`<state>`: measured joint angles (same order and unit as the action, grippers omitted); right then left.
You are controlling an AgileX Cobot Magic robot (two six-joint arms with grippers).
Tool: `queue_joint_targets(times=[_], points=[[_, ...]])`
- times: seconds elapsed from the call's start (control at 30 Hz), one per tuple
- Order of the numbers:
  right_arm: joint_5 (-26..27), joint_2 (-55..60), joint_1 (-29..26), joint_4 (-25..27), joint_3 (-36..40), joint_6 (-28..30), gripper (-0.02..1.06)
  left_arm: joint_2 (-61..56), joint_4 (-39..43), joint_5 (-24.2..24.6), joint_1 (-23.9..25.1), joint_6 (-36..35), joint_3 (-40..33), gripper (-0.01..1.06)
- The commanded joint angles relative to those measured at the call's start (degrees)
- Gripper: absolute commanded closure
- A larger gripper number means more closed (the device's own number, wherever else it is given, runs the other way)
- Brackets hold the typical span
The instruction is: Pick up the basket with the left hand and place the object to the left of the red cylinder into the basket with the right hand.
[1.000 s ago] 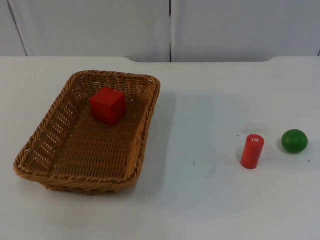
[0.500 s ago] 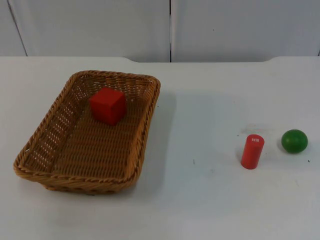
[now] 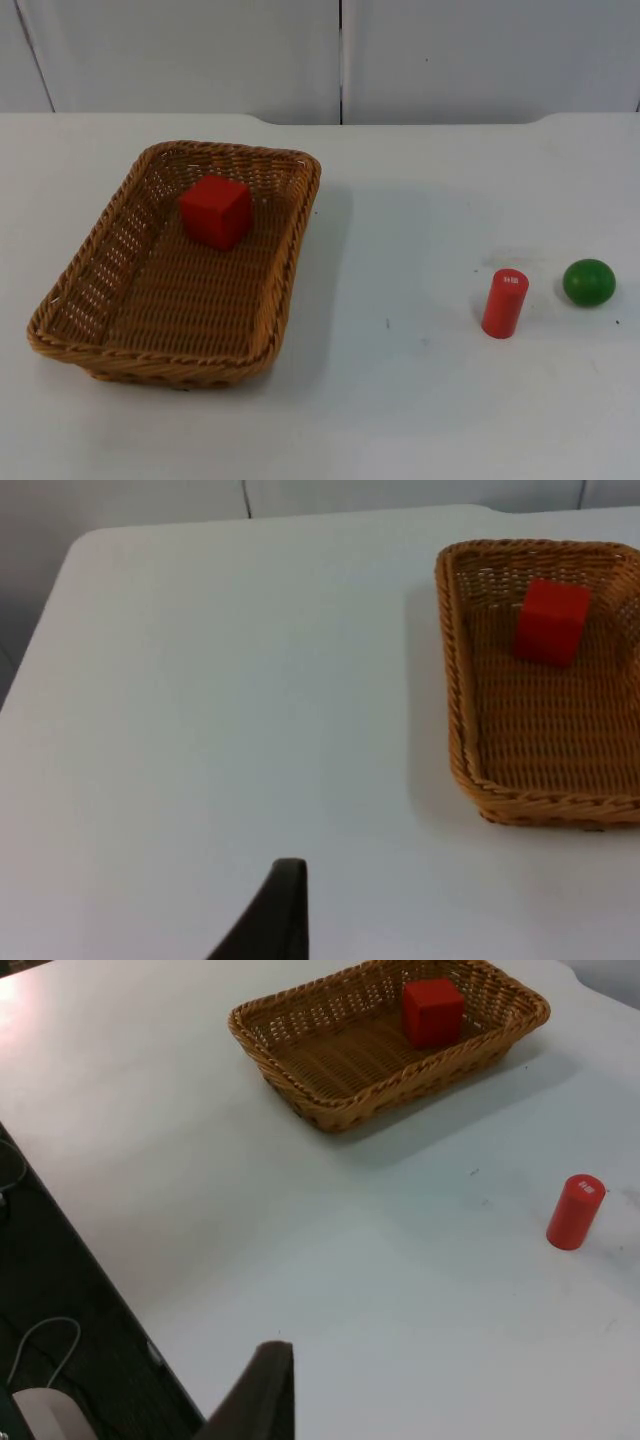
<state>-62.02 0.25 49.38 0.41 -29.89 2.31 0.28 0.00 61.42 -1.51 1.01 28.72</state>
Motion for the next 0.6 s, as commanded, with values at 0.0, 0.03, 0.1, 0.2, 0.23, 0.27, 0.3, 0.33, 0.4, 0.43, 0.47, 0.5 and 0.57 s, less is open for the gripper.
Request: queue_joint_targets(times=[0.0, 0.03, 0.1, 0.2, 0.23, 0.27, 0.3, 0.33, 0.4, 0.43, 0.47, 0.5, 0.57], points=[[0.33, -0.25, -0.46, 0.35, 0.23, -0.17, -0.01, -0.28, 0.68, 0.12, 1.24, -0.20, -0.31, 0.00], [0.33, -0.25, -0.46, 0.35, 0.23, -0.17, -0.01, -0.28, 0.68, 0.12, 1.68, -0.20, -0.31, 0.00], [0.33, -0.25, -0.46, 0.35, 0.23, -0.17, -0.01, -0.28, 0.68, 0.12, 1.68, -0.20, -0.31, 0.00], [0.33, -0.25, -0.57, 0.34, 0.23, -0.17, -0.01, -0.28, 0.68, 0.12, 1.68, -0.20, -0.31, 0.00], [0.33, -0.25, -0.78, 0.34, 0.23, -0.17, -0.01, -0.28, 0.84, 0.12, 1.67, -0.20, -0.31, 0.00], [0.33, -0.25, -1.03, 0.34, 0.23, -0.17, -0.01, -0.28, 0.84, 0.12, 1.67, -0.20, -0.31, 0.00], [0.33, -0.25, -1.49, 0.34, 0.23, -0.17, -0.01, -0.28, 0.84, 0.12, 1.67, -0.20, -0.31, 0.00], [0.33, -0.25, -1.49, 0.34, 0.23, -0.17, -0.01, -0.28, 0.84, 0.12, 1.67, -0.20, -0.31, 0.00], [0.33, -0.25, -2.91, 0.34, 0.23, -0.17, -0.01, -0.28, 0.84, 0.12, 1.67, -0.20, -0.31, 0.00], [0.33, -0.25, -3.82, 0.34, 0.23, -0.17, -0.01, -0.28, 0.84, 0.12, 1.67, -0.20, -0.31, 0.00], [0.33, -0.25, -4.74, 0.34, 0.23, -0.17, -0.01, -0.28, 0.84, 0.12, 1.67, -0.20, -0.31, 0.00], [0.33, -0.25, -5.92, 0.34, 0.23, -0.17, -0.01, -0.28, 0.84, 0.12, 1.67, -0.20, -0.31, 0.00], [0.33, -0.25, -7.22, 0.34, 0.23, -0.17, -0.01, -0.28, 0.84, 0.12, 1.67, -0.20, -0.31, 0.00]])
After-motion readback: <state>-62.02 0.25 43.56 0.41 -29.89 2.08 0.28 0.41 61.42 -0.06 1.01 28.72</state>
